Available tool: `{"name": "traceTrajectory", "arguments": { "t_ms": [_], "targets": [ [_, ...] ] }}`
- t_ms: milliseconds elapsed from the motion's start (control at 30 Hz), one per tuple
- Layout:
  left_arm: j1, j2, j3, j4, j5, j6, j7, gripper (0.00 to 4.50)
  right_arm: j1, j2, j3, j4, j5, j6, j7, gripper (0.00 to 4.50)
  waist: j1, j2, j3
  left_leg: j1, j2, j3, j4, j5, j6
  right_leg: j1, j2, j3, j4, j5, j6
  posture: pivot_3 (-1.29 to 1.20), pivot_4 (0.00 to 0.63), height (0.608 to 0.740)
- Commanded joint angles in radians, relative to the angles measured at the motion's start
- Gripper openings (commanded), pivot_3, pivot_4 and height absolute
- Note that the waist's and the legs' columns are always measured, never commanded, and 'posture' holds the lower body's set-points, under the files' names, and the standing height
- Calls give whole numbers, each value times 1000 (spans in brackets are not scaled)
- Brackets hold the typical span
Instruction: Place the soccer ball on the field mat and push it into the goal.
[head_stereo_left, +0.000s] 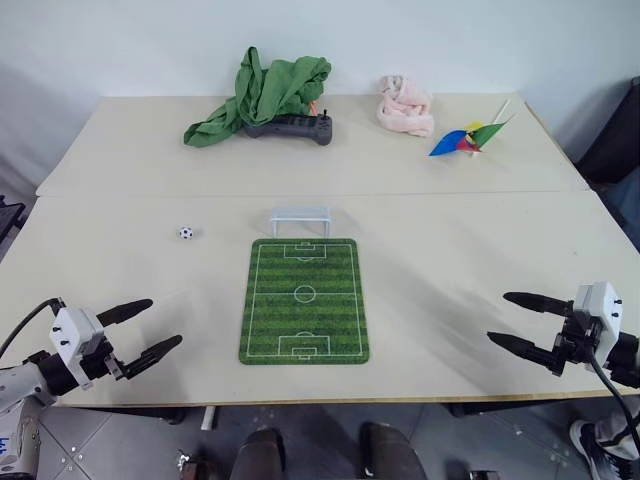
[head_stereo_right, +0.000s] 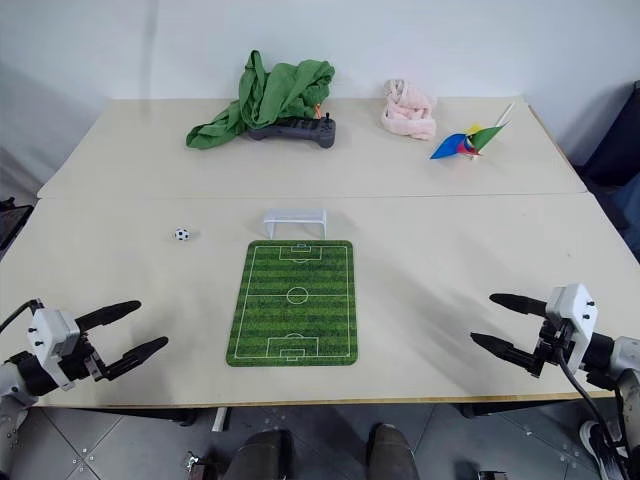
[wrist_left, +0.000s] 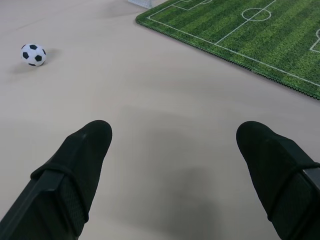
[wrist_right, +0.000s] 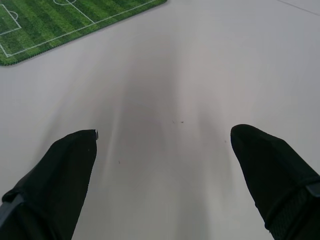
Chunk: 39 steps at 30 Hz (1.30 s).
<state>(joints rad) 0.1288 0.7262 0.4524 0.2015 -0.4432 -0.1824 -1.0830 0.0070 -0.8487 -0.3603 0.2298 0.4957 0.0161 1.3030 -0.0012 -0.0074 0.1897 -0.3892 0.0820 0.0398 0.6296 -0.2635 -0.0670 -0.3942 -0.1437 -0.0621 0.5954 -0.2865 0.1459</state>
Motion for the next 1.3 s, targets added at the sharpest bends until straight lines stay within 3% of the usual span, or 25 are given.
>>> {"name": "traceTrajectory", "arguments": {
  "t_ms": [33,400,633,933,1300],
  "targets": [
    [-6,8,18,-17,0,9,31,4460,-15,4,-12,0,6,-21,8,4500,0,0,0,0,0,0,0,0,0,0,0,0,0,0,0,0,150,740],
    [-28,17,19,-129,-5,129,138,4460,-61,7,-17,29,18,-34,23,4500,0,0,0,0,0,0,0,0,0,0,0,0,1,0,0,0,150,740],
    [-170,25,9,-82,23,132,200,4460,-114,6,-27,-28,46,-11,11,4500,2,0,0,0,0,0,1,0,0,0,0,1,2,0,0,0,150,740],
    [-495,11,-108,240,149,169,319,4460,-99,35,-19,-129,56,22,-46,4500,9,0,0,1,0,0,1,1,-1,0,1,1,4,0,1,0,150,740],
    [-831,-69,-220,686,273,97,426,4460,55,35,-91,-303,96,90,-116,4500,27,-1,0,0,0,1,2,3,-4,0,1,1,3,1,1,0,150,740]
  ]
}}
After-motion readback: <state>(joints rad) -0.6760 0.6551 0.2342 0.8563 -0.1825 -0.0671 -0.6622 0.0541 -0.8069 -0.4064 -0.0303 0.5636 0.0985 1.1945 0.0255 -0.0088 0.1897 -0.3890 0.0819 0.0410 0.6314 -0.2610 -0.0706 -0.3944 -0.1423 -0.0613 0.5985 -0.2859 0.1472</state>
